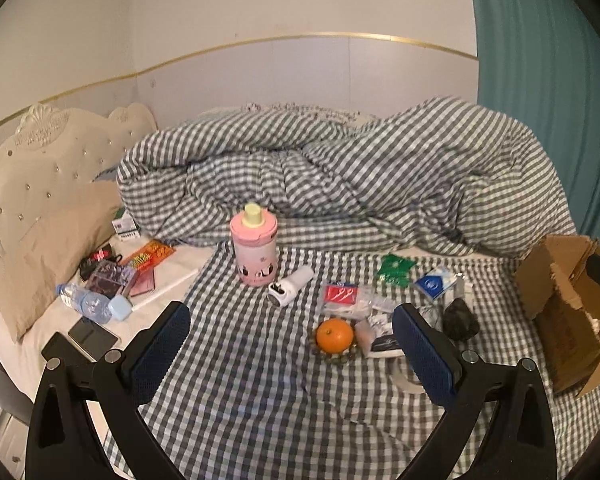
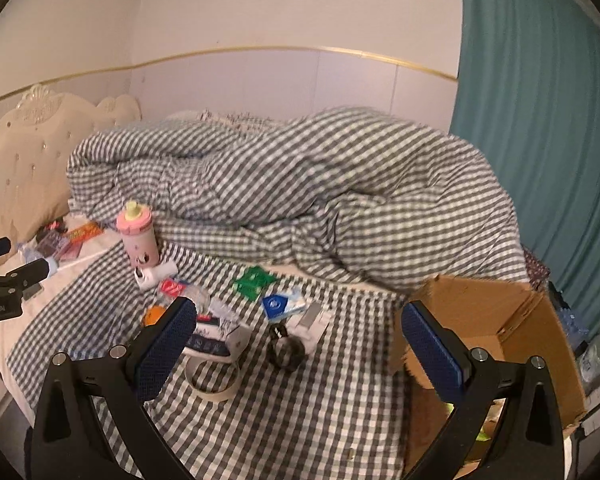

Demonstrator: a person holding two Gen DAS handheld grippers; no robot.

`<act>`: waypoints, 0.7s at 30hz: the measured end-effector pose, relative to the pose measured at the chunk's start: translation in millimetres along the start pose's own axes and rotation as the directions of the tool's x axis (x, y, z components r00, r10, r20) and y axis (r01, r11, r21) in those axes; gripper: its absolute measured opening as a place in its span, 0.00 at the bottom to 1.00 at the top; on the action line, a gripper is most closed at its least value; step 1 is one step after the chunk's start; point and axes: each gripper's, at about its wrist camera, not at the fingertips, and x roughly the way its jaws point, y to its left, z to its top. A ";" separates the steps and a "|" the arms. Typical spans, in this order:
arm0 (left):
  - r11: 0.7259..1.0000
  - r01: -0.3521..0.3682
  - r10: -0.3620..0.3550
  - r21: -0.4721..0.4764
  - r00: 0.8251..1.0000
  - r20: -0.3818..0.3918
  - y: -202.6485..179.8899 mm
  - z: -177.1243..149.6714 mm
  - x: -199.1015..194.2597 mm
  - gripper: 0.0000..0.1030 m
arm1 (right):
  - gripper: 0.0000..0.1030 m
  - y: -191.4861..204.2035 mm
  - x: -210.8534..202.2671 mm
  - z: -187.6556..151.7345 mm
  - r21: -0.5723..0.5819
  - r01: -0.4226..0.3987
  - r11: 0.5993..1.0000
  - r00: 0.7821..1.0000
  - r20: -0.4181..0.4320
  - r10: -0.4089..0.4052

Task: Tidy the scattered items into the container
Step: 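Move both tools back to the bed toward the orange and black cup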

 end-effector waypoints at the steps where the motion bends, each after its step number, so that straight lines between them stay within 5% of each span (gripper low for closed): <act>1: 1.000 0.003 -0.003 0.005 1.000 -0.012 -0.1 -2.1 8.1 1.00 | 1.00 1.1 4.2 -1.4 0.000 -0.002 1.000 1.000 -0.010 0.002; 10: 0.998 0.030 -0.024 0.057 0.993 -0.118 -12.6 -22.4 76.2 1.00 | 1.00 -0.5 56.4 -20.0 0.007 -0.022 1.000 0.993 -0.118 0.022; 16: 0.993 0.113 -0.107 0.033 0.982 -0.159 -18.3 -32.3 127.4 0.97 | 1.00 -3.6 87.9 -33.8 0.015 -0.040 0.999 0.981 -0.187 0.042; 21: 0.991 0.120 -0.105 0.053 0.966 -0.236 -23.4 -43.5 175.9 0.77 | 1.00 -6.7 112.9 -46.0 0.028 -0.053 0.998 0.968 -0.244 0.058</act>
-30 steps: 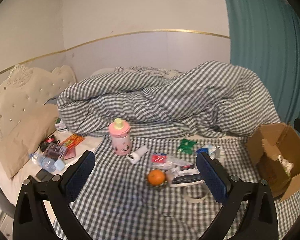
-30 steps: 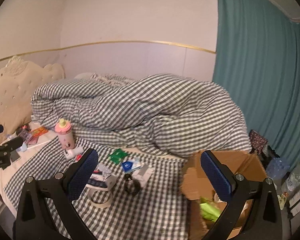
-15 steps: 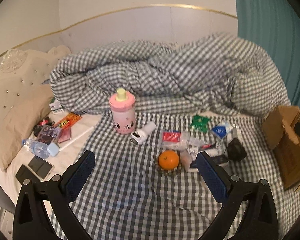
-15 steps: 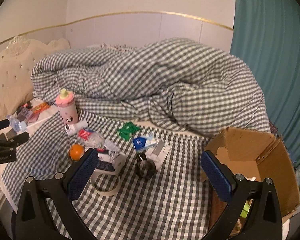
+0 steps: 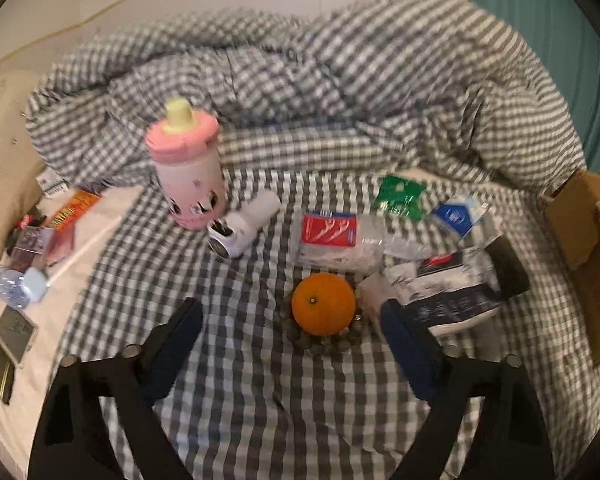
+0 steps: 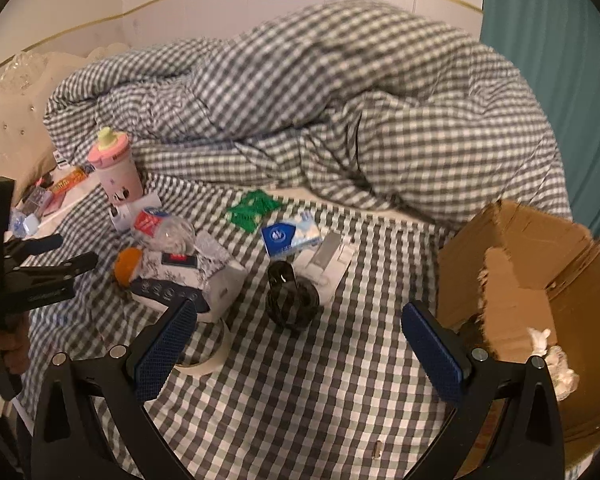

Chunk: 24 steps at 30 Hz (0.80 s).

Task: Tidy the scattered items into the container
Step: 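Move both tools back to the bed toward the orange and black cup, then grasp the orange with the left tool while the right tool grasps the black cup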

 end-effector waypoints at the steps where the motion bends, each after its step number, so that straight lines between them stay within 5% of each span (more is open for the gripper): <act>1: 1.000 -0.010 0.010 0.006 1.000 -0.021 0.0 -0.7 10.5 0.74 | 1.00 -0.4 3.9 -0.6 0.003 -0.001 1.000 1.000 -0.007 0.001; 24: 0.998 0.055 -0.054 0.009 0.991 -0.119 -20.9 -4.9 81.7 0.66 | 1.00 6.7 66.9 -2.8 -0.004 -0.022 1.000 0.995 -0.092 0.022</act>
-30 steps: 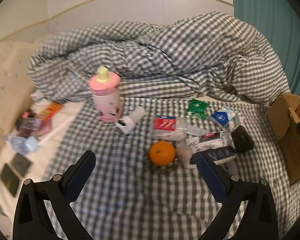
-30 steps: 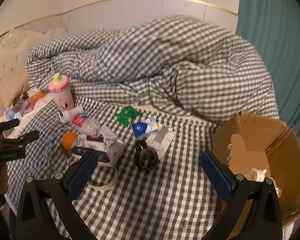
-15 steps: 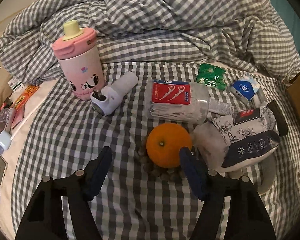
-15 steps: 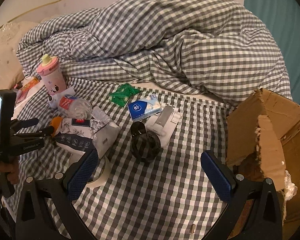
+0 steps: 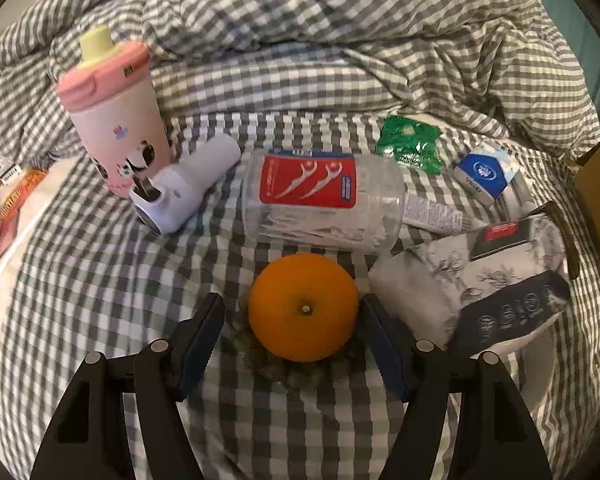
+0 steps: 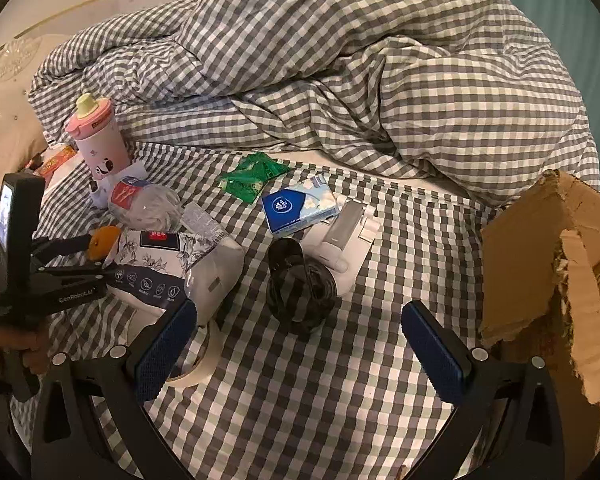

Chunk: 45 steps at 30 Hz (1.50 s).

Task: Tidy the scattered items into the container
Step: 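Grasp the orange with the left tool while the right tool grasps the black cup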

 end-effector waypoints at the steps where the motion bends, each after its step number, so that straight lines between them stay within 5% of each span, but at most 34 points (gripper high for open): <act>1: 1.000 0.013 -0.013 -0.010 1.000 0.003 0.8 -1.0 0.9 0.65 | 1.00 -0.4 2.3 0.1 0.000 0.000 1.000 1.000 -0.003 0.000; 2: 1.000 0.022 -0.021 -0.016 1.000 0.013 1.0 -1.7 0.5 0.56 | 1.00 -0.5 4.3 0.2 0.001 0.000 1.000 1.000 -0.007 0.000; 18: 0.996 0.000 0.007 -0.094 0.997 0.079 17.4 -0.7 -33.5 0.55 | 0.99 -0.1 55.3 -0.2 -0.016 0.019 1.000 0.998 -0.063 -0.020; 21: 0.994 -0.004 0.015 -0.111 0.995 0.095 22.8 -0.7 -44.3 0.55 | 0.93 -2.4 72.6 1.9 -0.018 0.031 0.999 0.996 -0.088 -0.032; 25: 0.992 -0.016 0.030 -0.126 0.993 0.117 28.9 -1.8 -58.5 0.55 | 0.69 -6.0 90.7 2.5 -0.009 0.036 0.999 0.991 -0.126 -0.036; 38: 0.989 -0.014 0.035 -0.144 0.988 0.150 26.4 -1.3 -81.0 0.55 | 0.70 -8.2 114.5 -0.3 -0.011 0.058 0.998 0.988 -0.145 -0.059; 40: 0.989 -0.011 0.035 -0.150 0.988 0.154 25.1 -1.0 -84.5 0.55 | 0.61 -8.4 112.7 -0.6 -0.008 0.053 0.999 0.989 -0.140 -0.054; 45: 0.988 -0.012 0.038 -0.151 0.985 0.169 20.2 0.9 -96.3 0.55 | 0.61 -10.7 103.0 -1.9 0.006 0.029 1.000 0.991 -0.133 -0.028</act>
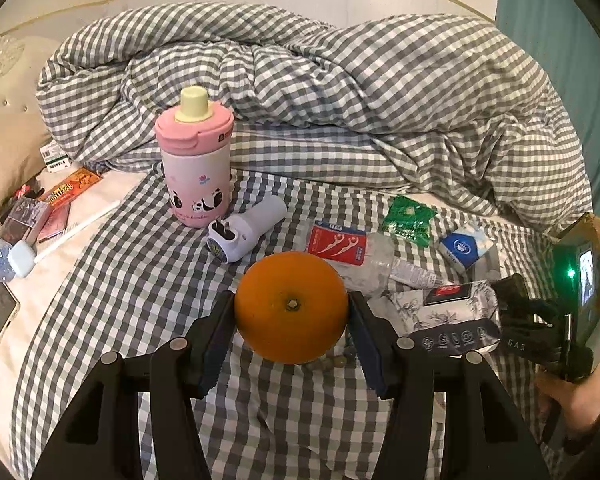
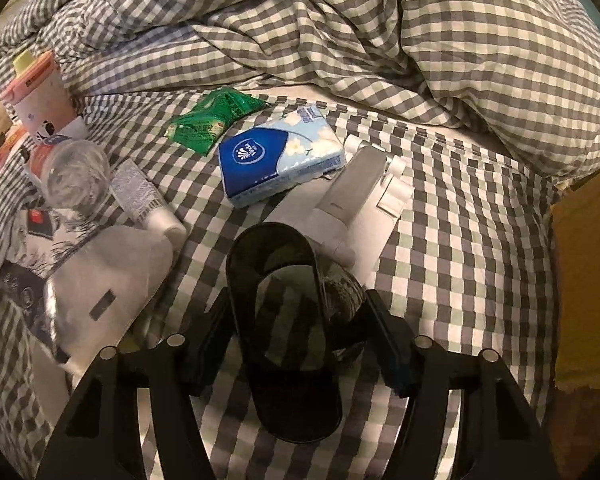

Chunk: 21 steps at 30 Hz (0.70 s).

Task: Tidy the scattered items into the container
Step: 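Grasp the orange with the left tool while the right tool grasps the black cup, then carry the orange and black cup with both tools over the cardboard box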

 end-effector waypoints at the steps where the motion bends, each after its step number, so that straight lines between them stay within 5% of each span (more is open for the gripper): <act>1: 1.000 0.000 -0.001 0.002 1.000 0.005 -1.6 0.8 -3.0 0.55 | 0.61 -0.1 -2.1 -0.5 0.003 -0.002 1.000 1.000 0.004 0.002; 21: 0.998 0.039 -0.044 0.050 0.993 0.109 -51.5 12.1 -82.8 0.55 | 0.61 -24.3 -148.0 -21.4 0.038 -0.060 0.997 0.976 0.210 0.051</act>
